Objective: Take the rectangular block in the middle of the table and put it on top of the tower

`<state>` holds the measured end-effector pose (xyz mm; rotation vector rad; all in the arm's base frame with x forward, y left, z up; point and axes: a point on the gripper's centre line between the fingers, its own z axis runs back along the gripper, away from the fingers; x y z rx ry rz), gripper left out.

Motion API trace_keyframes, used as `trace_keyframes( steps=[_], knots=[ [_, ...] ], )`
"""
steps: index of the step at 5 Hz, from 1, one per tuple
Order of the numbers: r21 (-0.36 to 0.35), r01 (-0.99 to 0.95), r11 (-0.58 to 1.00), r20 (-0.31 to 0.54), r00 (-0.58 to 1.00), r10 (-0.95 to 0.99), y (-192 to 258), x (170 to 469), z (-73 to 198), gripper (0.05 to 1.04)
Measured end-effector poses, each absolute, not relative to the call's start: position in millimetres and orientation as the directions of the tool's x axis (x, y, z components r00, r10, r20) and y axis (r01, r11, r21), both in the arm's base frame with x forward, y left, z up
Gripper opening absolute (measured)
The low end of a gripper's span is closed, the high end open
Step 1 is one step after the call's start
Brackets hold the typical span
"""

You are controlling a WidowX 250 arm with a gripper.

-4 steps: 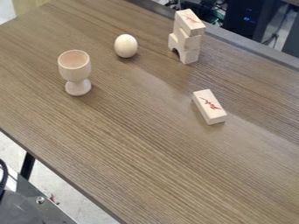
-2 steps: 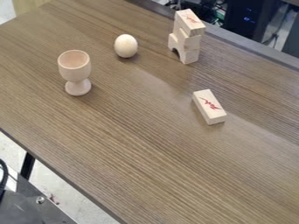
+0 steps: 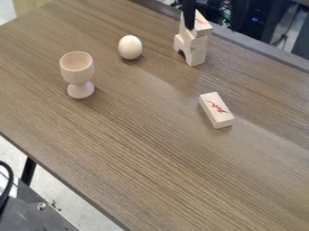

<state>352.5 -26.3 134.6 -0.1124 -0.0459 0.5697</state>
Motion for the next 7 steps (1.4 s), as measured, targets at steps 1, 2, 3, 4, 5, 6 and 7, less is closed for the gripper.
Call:
trace_keyframes(
  steps=[1, 2, 3, 4, 5, 6, 7],
  knots=[
    [-0.128, -0.557, 0.82, -0.018, 0.828, 0.56, -41, 342, 110, 0.999],
    [-0.123, -0.581, 0.804, 0.0, 0.811, 0.586, -48, 337, 92, 0.999],
    [-0.13, -0.606, 0.785, 0.02, 0.79, 0.613, -60, 332, 76, 0.999],
    [-0.144, -0.612, 0.778, 0.046, 0.781, 0.623, -64, 334, 73, 1.0],
    [-0.145, -0.612, 0.777, 0.046, 0.78, 0.624, -65, 333, 71, 0.999],
    [-0.143, -0.614, 0.776, 0.046, 0.78, 0.625, -65, 332, 65, 0.999],
    [-0.121, -0.619, 0.776, 0.025, 0.78, 0.626, -65, 331, 54, 0.999]
  ],
)
